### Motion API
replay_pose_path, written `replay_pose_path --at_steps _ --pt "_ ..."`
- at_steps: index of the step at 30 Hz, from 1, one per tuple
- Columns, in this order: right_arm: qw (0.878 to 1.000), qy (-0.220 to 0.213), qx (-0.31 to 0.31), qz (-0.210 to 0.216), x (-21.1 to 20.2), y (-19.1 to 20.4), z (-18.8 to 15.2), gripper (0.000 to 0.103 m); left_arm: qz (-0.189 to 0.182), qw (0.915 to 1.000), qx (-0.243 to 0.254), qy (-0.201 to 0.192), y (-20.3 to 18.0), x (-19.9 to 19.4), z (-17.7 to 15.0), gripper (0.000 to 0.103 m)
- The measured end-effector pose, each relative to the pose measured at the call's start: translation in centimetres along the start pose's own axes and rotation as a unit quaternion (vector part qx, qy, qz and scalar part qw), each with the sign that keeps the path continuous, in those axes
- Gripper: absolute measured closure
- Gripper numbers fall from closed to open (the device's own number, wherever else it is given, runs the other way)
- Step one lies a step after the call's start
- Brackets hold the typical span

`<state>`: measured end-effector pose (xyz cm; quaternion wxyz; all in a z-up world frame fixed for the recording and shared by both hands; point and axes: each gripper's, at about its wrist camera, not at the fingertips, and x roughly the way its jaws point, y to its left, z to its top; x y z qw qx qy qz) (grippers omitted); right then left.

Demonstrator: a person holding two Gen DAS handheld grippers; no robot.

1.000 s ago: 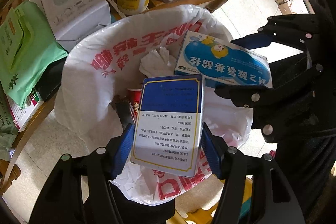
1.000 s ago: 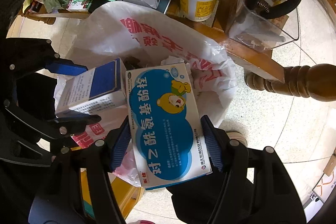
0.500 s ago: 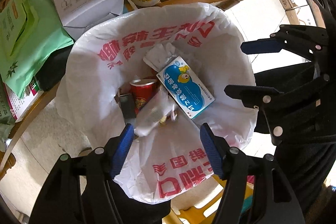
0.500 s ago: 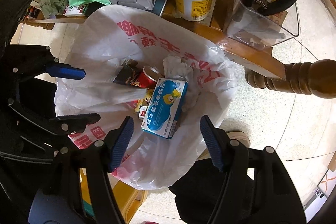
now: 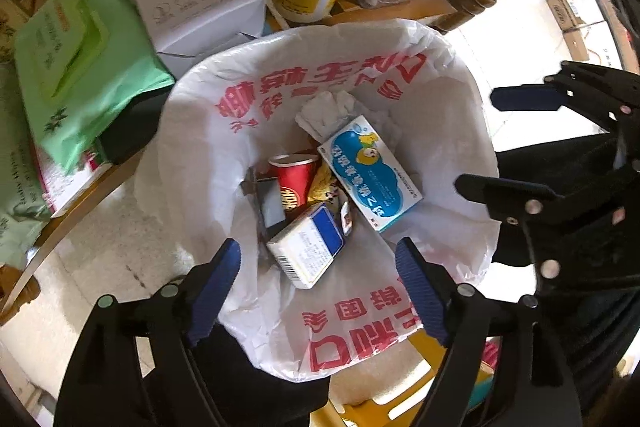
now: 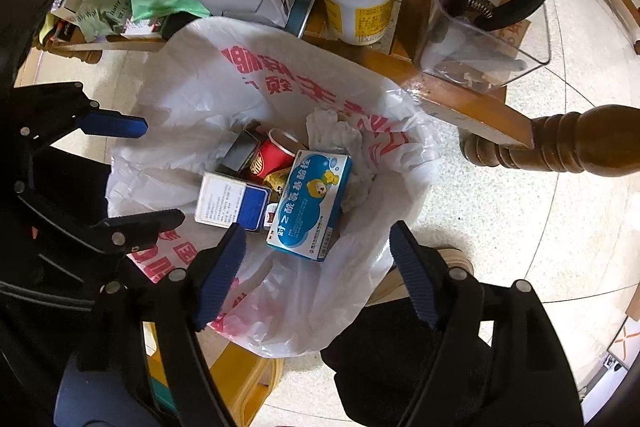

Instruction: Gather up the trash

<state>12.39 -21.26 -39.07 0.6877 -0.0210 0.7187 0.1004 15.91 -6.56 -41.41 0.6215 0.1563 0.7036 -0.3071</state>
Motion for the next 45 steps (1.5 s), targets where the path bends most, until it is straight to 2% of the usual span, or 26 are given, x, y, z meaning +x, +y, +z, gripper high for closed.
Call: replay_pose_path --at_steps 4,7,8,14,17,18,23,26,29,33,35,38,39,41,44,45 --pt "1.000 -0.013 0.014 -0.007 -1.3 0.0 -0.9 0.030 0.041 0.9988 -0.015 -0.019 -0.4 -1.3 -0.5 0.023" --pt "0.999 -0.034 0.021 -0.030 -2.9 0.5 -2.1 0.029 0.055 0.9970 -0.043 -0.035 -0.8 -2.5 -1.2 0.022" --pt "0.998 -0.045 0.024 -0.037 -3.6 0.7 -2.6 0.025 0.065 0.9956 -0.051 -0.045 -1.1 -3.0 -1.6 0.022" --pt "0.993 -0.096 0.053 -0.038 -7.1 2.0 -5.1 0.022 0.150 0.9798 -0.072 -0.111 -4.2 -7.1 -4.6 0.021" --pt "0.990 -0.120 0.072 -0.029 -8.8 2.4 -6.5 0.020 0.131 0.9772 -0.103 -0.131 -4.2 -8.7 -5.9 0.020" --pt "0.988 -0.131 0.078 -0.030 -9.7 2.7 -7.1 0.017 0.128 0.9743 -0.119 -0.142 -4.2 -9.5 -6.5 0.019" --pt "0.979 -0.184 0.085 -0.033 -13.3 4.2 -9.6 0.016 0.140 0.9569 -0.156 -0.201 -5.6 -13.1 -8.3 0.019" --pt "0.969 -0.226 0.092 -0.029 -16.0 4.6 -10.9 0.016 0.163 0.9425 -0.165 -0.241 -7.0 -15.8 -9.4 0.019" --pt "0.960 -0.260 0.089 -0.043 -18.3 5.3 -11.9 0.013 0.188 0.9238 -0.171 -0.286 -8.7 -18.7 -10.7 0.018" --pt "0.945 -0.308 0.076 -0.080 -21.5 6.3 -13.4 0.012 0.214 0.9062 -0.169 -0.324 -10.1 -21.3 -11.8 0.018" --pt "0.938 -0.328 0.078 -0.083 -22.8 6.5 -14.1 0.012 0.218 0.8989 -0.171 -0.340 -10.6 -22.6 -12.4 0.017" --pt "0.921 -0.370 0.085 -0.087 -25.4 7.0 -15.6 0.011 0.230 0.8817 -0.174 -0.373 -11.8 -25.2 -13.6 0.015" --pt "0.915 -0.382 0.087 -0.091 -26.3 7.3 -16.1 0.010 0.243 0.8709 -0.177 -0.389 -12.4 -26.5 -14.1 0.014" --pt "0.899 -0.416 0.088 -0.103 -28.3 7.9 -17.2 0.010 0.261 0.8560 -0.176 -0.410 -13.3 -28.2 -14.8 0.009" --pt "0.875 -0.460 0.088 -0.122 -31.2 8.7 -18.8 0.008 0.289 0.8216 -0.169 -0.461 -15.0 -31.6 -16.4 0.008" --pt "0.865 -0.476 0.089 -0.128 -32.3 9.0 -19.4 0.007 0.295 0.8139 -0.168 -0.472 -15.4 -32.4 -16.8 0.008"
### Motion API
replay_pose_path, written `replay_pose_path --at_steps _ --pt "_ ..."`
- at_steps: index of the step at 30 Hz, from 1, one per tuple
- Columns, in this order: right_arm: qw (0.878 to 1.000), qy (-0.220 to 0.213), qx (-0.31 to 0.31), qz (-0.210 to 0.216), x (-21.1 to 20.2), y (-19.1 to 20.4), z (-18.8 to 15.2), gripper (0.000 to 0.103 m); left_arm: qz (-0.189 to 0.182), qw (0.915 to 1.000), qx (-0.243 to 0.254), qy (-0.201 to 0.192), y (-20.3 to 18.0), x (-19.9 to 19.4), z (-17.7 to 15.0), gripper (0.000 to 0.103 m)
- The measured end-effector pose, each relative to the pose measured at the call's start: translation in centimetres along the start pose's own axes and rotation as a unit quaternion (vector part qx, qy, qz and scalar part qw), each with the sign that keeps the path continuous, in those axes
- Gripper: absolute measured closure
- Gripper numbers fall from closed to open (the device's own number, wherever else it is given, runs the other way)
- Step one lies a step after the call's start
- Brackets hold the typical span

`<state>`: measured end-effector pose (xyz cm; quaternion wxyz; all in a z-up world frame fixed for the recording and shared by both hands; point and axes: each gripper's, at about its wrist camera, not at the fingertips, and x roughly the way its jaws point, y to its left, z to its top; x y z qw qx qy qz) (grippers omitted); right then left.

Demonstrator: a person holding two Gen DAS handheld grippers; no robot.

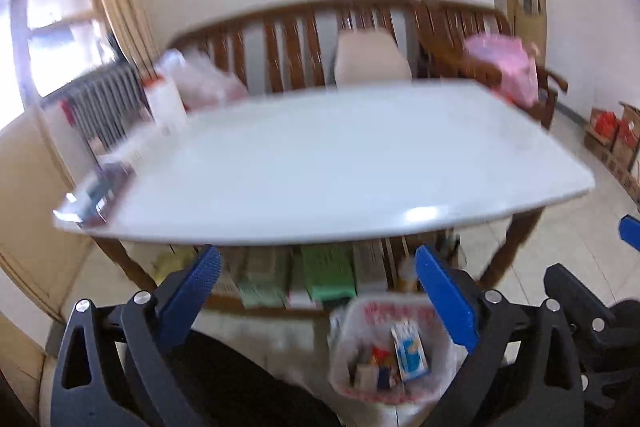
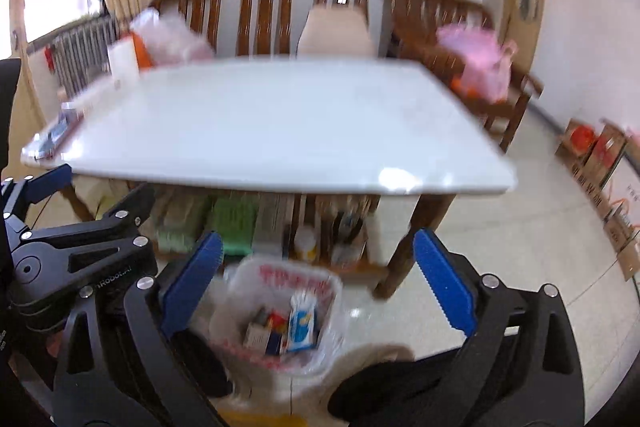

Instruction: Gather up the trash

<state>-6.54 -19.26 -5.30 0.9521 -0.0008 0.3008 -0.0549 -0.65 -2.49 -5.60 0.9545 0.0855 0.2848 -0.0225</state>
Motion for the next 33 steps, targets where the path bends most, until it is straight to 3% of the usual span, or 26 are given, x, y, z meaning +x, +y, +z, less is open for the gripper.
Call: replay_pose_path --at_steps 5,12,15,21,33 --pt "0.998 -0.055 0.013 0.007 -3.6 -0.4 2.3 0.006 0.012 0.9978 -0.014 -0.064 1.3 -4.5 2.8 0.008" --pt "0.992 -0.126 0.007 -0.019 -8.9 -0.1 3.6 0.006 0.038 0.9934 -0.048 -0.097 2.4 -8.9 4.4 0.008" --pt "0.990 -0.140 0.009 -0.020 -10.2 -0.2 3.8 0.006 0.026 0.9912 -0.064 -0.113 2.9 -10.4 4.4 0.008" --pt "0.987 -0.158 0.015 -0.025 -12.6 -0.5 3.9 0.006 -0.007 0.9915 -0.070 -0.110 3.3 -11.7 4.7 0.008" --pt "0.985 -0.166 0.011 -0.039 -13.5 -0.3 3.9 0.006 -0.013 0.9909 -0.070 -0.114 3.1 -12.6 4.8 0.008"
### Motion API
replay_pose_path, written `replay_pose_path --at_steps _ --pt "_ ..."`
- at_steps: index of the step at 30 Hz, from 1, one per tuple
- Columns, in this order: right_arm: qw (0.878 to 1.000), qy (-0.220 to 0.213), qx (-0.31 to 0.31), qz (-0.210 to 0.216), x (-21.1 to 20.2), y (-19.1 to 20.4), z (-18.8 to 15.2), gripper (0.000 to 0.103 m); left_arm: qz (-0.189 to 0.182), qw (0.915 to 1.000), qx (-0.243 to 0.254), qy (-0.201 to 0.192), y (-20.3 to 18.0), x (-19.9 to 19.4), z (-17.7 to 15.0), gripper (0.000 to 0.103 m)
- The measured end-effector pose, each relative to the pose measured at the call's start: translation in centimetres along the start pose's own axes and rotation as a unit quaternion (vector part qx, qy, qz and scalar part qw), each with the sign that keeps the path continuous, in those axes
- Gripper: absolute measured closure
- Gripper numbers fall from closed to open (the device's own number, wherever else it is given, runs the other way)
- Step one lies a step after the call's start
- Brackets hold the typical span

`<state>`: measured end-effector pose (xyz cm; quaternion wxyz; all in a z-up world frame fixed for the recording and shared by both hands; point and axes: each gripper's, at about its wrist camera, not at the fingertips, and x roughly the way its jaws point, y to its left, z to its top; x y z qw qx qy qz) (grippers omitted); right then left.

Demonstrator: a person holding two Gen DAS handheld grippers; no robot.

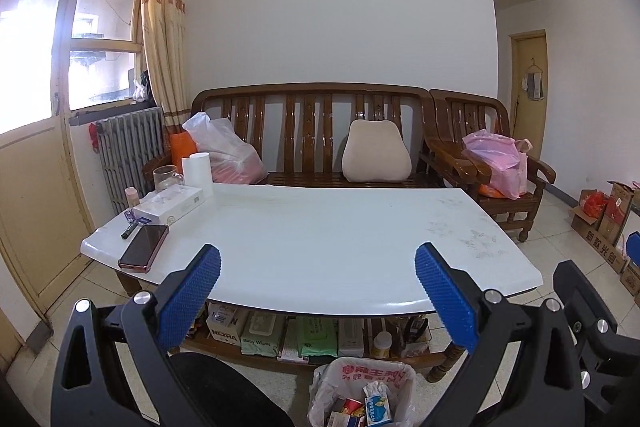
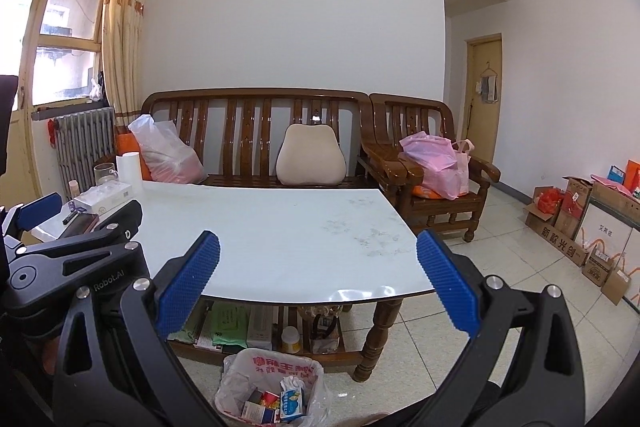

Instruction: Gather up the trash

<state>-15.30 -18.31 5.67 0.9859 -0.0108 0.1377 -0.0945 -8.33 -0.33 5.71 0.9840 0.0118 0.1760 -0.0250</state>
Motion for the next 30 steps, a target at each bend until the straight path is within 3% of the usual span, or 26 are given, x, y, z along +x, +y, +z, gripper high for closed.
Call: replay_pose_path --at_steps 30 --pt "1.000 0.003 -0.021 -0.013 0.1 1.5 0.5 0.006 0.010 0.9998 -0.017 0.007 0.8 0.6 -0.1 0.008"
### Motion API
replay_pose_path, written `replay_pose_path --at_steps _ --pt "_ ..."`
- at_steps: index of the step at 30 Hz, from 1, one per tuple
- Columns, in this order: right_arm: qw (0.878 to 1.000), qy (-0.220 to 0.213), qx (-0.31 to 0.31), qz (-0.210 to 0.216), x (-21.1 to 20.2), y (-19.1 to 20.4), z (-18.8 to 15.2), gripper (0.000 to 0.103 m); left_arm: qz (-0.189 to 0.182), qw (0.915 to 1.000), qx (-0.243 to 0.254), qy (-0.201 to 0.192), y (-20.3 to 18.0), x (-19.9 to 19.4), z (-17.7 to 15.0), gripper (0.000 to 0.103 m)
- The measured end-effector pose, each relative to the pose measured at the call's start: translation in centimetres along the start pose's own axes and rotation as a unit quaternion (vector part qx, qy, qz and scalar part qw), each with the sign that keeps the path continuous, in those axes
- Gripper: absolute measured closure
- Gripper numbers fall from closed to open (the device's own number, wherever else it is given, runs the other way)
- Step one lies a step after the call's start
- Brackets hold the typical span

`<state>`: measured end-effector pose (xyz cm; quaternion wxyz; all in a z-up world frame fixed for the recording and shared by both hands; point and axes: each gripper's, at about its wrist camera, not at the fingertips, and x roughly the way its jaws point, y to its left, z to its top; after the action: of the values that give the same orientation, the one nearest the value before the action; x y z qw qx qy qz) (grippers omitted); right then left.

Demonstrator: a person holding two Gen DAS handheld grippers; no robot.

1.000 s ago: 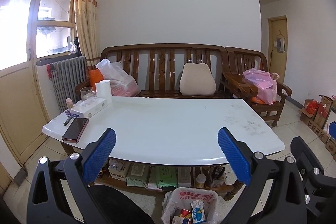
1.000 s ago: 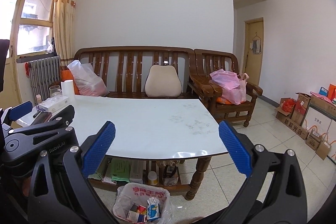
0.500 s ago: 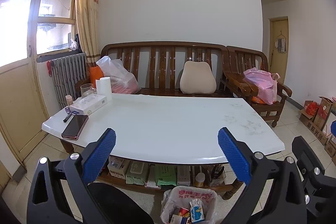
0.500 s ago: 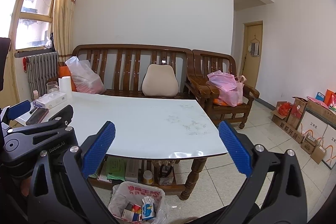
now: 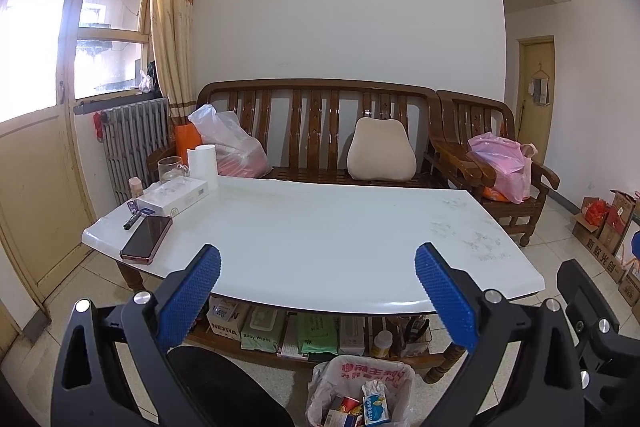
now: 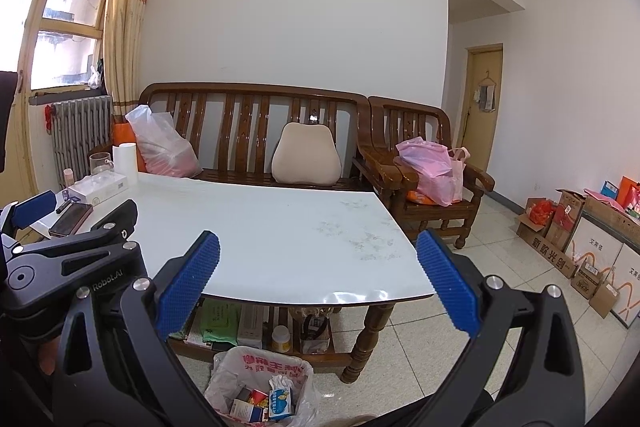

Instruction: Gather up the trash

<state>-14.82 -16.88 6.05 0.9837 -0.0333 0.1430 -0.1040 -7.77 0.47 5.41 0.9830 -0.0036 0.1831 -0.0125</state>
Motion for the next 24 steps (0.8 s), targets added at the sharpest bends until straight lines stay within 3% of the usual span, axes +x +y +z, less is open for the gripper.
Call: replay_pose_path --at_steps 24 --pt "1.000 0.004 0.001 0.007 0.68 -0.08 0.04 0.006 0.008 1.0000 -0.003 0.005 -0.15 0.47 -0.38 0.008"
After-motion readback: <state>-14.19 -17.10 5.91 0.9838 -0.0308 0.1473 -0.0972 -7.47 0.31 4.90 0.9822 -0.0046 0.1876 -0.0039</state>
